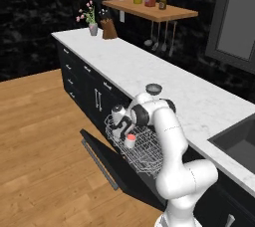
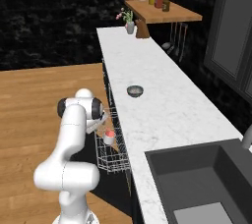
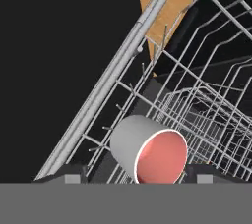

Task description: Pick up the cup and bowl from the counter, place them in the dishwasher, and close the dishwasher door.

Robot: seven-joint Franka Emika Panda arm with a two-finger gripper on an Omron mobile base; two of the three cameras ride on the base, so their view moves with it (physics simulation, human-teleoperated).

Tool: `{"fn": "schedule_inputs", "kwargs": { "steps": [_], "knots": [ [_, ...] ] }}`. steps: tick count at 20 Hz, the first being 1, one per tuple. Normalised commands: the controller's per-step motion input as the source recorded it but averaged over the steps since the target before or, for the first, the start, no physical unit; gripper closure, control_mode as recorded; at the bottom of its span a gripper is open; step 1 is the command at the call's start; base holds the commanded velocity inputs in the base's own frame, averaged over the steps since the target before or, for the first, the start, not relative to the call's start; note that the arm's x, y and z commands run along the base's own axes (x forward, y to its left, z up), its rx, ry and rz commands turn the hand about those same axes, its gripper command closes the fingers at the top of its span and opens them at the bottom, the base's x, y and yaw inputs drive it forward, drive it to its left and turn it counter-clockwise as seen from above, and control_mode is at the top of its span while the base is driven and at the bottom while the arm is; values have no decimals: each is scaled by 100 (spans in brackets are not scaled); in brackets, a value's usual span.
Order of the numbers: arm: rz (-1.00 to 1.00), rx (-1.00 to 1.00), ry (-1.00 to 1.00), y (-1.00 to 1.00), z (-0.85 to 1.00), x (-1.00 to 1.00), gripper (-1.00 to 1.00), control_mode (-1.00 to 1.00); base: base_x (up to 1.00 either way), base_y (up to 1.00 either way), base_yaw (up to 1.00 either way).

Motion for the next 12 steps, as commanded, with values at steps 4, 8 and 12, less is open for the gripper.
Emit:
{"fn": "schedule_inputs", "kwargs": {
  "steps": [4,8,12],
  "knots": [
    [1,-6,0,29,100,-4,-100,-100,0,0,0],
    [1,-10,0,10,100,0,-100,-100,0,0,0],
    [1,-19,0,-6,100,0,-100,-100,0,0,0]
  ]
}}
